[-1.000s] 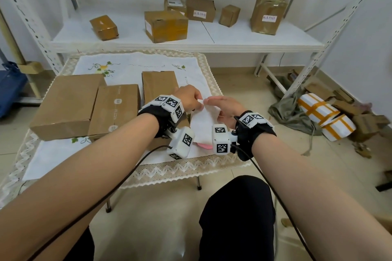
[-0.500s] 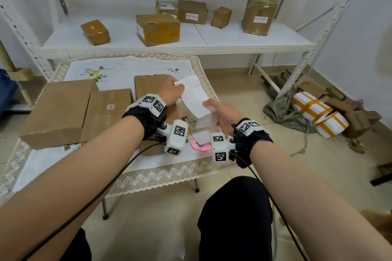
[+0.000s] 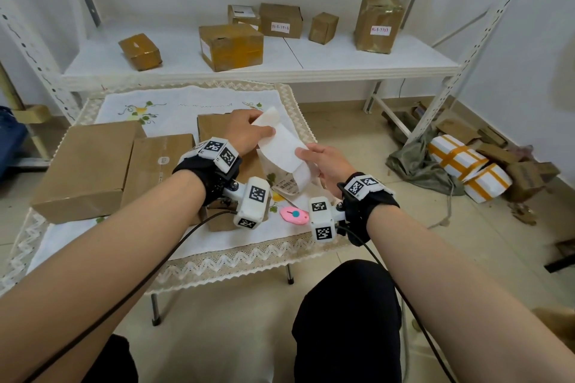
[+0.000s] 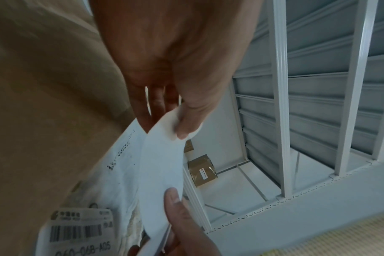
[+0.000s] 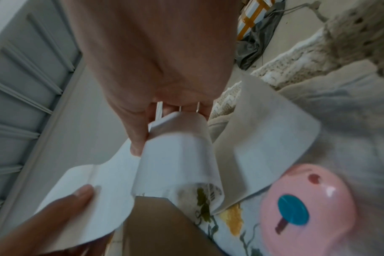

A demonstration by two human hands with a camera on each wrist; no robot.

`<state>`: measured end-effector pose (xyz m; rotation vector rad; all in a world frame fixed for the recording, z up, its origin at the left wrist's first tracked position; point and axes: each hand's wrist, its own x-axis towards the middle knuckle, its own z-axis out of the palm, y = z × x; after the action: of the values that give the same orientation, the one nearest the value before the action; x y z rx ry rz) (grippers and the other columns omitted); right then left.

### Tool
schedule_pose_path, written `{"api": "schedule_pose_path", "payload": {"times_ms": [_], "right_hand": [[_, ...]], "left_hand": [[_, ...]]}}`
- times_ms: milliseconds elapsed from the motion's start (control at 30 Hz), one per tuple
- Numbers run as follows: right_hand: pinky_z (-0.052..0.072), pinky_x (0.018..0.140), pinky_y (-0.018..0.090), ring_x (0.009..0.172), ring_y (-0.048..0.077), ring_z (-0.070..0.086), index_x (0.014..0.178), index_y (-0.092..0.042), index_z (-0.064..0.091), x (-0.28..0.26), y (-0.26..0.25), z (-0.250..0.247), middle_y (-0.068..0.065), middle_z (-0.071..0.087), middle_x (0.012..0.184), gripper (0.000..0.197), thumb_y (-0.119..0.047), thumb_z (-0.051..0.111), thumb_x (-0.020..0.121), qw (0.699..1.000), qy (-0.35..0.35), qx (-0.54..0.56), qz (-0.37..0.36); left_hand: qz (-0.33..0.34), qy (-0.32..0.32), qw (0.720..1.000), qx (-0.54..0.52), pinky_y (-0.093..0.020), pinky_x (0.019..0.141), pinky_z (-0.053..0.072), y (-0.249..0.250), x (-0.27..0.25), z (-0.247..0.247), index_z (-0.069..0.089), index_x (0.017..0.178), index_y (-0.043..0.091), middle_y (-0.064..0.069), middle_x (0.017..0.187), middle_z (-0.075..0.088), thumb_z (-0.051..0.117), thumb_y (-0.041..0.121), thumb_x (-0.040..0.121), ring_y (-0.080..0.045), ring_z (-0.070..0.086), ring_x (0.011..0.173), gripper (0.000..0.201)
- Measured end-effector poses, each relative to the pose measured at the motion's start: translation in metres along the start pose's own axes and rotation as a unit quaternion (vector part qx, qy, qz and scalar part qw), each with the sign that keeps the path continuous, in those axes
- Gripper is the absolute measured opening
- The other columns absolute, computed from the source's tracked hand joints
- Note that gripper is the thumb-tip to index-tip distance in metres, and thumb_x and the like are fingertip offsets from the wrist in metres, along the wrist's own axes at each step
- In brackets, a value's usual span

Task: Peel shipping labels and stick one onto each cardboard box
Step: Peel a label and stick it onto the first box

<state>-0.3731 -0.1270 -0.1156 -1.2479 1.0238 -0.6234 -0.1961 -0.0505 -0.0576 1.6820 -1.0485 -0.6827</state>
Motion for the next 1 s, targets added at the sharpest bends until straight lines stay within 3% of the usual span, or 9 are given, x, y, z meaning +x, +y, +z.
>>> {"api": "schedule_pose_path", "payload": {"times_ms": [133, 233, 300, 467, 567, 667, 767, 900, 1000], "right_hand": [[0.051, 0.066, 0.023, 0.083, 0.017, 0.068, 0.112, -0.007, 0.072, 0.000, 0.001, 0.000, 0.006, 0.073, 0.102, 0.032, -0.029, 0.072, 0.089, 0.999, -0.006, -0.030, -0.014], [0.048, 0.074, 0.026, 0.087, 0.016, 0.066, 0.106, -0.014, 0.073, 0.001, 0.001, -0.001, 0.001, 0.073, 0.101, 0.036, -0.044, 0.072, 0.087, 0.999, 0.004, -0.044, -0.015], [0.046, 0.076, 0.025, 0.080, 0.010, 0.062, 0.103, -0.016, 0.074, 0.003, 0.000, -0.002, -0.004, 0.072, 0.093, 0.036, -0.048, 0.072, 0.086, 0.998, 0.028, -0.049, -0.024], [0.039, 0.062, 0.017, 0.066, 0.000, 0.058, 0.103, -0.005, 0.073, 0.006, 0.001, -0.003, -0.007, 0.071, 0.085, 0.037, -0.038, 0.074, 0.087, 0.997, 0.042, -0.038, -0.049], [0.040, 0.060, 0.015, 0.064, 0.001, 0.058, 0.096, -0.007, 0.073, 0.006, -0.002, 0.000, -0.004, 0.070, 0.084, 0.028, -0.034, 0.074, 0.088, 0.997, 0.035, -0.037, -0.053], [0.042, 0.050, 0.010, 0.058, 0.005, 0.052, 0.083, -0.013, 0.067, 0.005, -0.003, 0.004, 0.000, 0.062, 0.077, 0.015, -0.024, 0.071, 0.091, 0.997, 0.032, -0.041, -0.059], [0.046, 0.059, 0.016, 0.070, 0.013, 0.054, 0.087, -0.009, 0.068, 0.005, -0.001, 0.007, 0.005, 0.062, 0.083, 0.013, -0.021, 0.072, 0.090, 0.996, 0.020, -0.065, -0.056], [0.047, 0.073, 0.030, 0.072, 0.014, 0.053, 0.075, -0.018, 0.066, 0.009, 0.001, 0.010, 0.003, 0.062, 0.081, 0.018, -0.029, 0.076, 0.084, 0.995, 0.038, -0.083, -0.037], [0.051, 0.081, 0.036, 0.082, 0.019, 0.061, 0.086, -0.014, 0.070, 0.013, 0.001, 0.013, 0.007, 0.069, 0.091, 0.021, -0.032, 0.078, 0.080, 0.996, 0.055, -0.067, -0.032]], "left_hand": [[0.021, 0.046, 0.999, 0.005, -0.037, 0.081, 0.054, 0.006, 0.001, -0.001, 0.070, 0.095, 0.011, -0.009, 0.098, 0.067, 0.071, 0.007, 0.082, -0.027, 0.063, 0.092, 0.014], [0.024, 0.076, 0.996, 0.048, -0.036, 0.086, 0.053, 0.010, 0.004, -0.004, 0.073, 0.100, 0.014, -0.005, 0.101, 0.070, 0.070, 0.015, 0.082, -0.024, 0.063, 0.095, 0.018], [0.027, 0.090, 0.994, 0.056, -0.036, 0.086, 0.053, 0.012, 0.005, -0.006, 0.073, 0.100, 0.016, -0.002, 0.098, 0.069, 0.069, 0.016, 0.083, -0.023, 0.063, 0.095, 0.018], [0.035, 0.116, 0.991, 0.057, -0.035, 0.083, 0.053, 0.015, 0.005, -0.009, 0.073, 0.102, 0.019, 0.002, 0.093, 0.067, 0.069, 0.019, 0.081, -0.022, 0.064, 0.093, 0.020], [0.032, 0.125, 0.990, 0.054, -0.033, 0.081, 0.053, 0.016, 0.005, -0.011, 0.074, 0.103, 0.020, 0.003, 0.094, 0.069, 0.070, 0.023, 0.082, -0.021, 0.064, 0.092, 0.021], [0.035, 0.130, 0.990, 0.045, -0.033, 0.082, 0.054, 0.016, 0.007, -0.011, 0.075, 0.102, 0.021, 0.002, 0.094, 0.071, 0.071, 0.025, 0.082, -0.020, 0.066, 0.091, 0.021], [0.038, 0.125, 0.991, 0.021, -0.033, 0.080, 0.055, 0.015, 0.007, -0.012, 0.076, 0.100, 0.021, 0.001, 0.093, 0.072, 0.074, 0.025, 0.081, -0.020, 0.067, 0.090, 0.019], [0.051, 0.099, 0.994, -0.015, -0.038, 0.084, 0.056, 0.014, 0.006, -0.010, 0.076, 0.094, 0.024, 0.001, 0.094, 0.074, 0.076, 0.026, 0.079, -0.020, 0.068, 0.090, 0.016], [0.065, 0.075, 0.994, -0.047, -0.033, 0.081, 0.056, 0.013, 0.004, -0.007, 0.077, 0.088, 0.023, 0.003, 0.089, 0.074, 0.076, 0.024, 0.078, -0.015, 0.068, 0.085, 0.011]]}}
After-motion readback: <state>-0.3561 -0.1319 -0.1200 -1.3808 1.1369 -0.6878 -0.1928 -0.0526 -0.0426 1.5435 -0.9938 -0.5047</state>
